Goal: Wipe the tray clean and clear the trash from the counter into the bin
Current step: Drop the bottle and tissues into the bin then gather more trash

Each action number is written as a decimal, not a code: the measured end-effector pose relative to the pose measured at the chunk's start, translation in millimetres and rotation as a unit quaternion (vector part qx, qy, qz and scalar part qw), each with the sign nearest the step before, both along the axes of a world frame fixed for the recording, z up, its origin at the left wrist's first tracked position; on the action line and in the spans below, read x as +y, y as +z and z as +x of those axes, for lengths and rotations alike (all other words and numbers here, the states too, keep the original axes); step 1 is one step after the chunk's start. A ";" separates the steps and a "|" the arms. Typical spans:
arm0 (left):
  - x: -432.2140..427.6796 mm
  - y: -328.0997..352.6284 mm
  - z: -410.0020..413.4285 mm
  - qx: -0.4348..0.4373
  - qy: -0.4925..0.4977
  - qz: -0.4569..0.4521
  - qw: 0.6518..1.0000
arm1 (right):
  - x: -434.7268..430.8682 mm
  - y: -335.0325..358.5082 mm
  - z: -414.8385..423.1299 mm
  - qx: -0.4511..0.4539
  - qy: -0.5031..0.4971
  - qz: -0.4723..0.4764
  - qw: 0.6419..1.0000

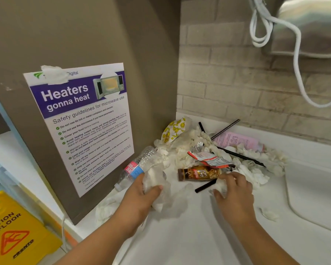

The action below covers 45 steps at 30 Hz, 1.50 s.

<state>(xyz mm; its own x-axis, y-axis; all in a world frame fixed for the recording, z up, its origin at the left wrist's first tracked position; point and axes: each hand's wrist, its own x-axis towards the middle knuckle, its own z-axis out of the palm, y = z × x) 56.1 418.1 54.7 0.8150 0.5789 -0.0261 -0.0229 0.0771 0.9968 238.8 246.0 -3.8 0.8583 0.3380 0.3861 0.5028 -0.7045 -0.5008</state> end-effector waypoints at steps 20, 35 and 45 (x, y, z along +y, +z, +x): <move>-0.9 6.4 -22.5 0.055 0.039 0.013 0.998 | 8.5 20.0 -37.9 0.065 0.138 0.152 0.977; 11.8 17.4 -95.3 0.037 0.099 0.056 0.993 | 55.3 56.2 -127.7 0.086 0.328 0.180 0.923; 47.8 21.1 -211.1 0.016 0.132 0.034 0.991 | 103.4 68.7 -241.6 0.117 0.394 0.175 0.895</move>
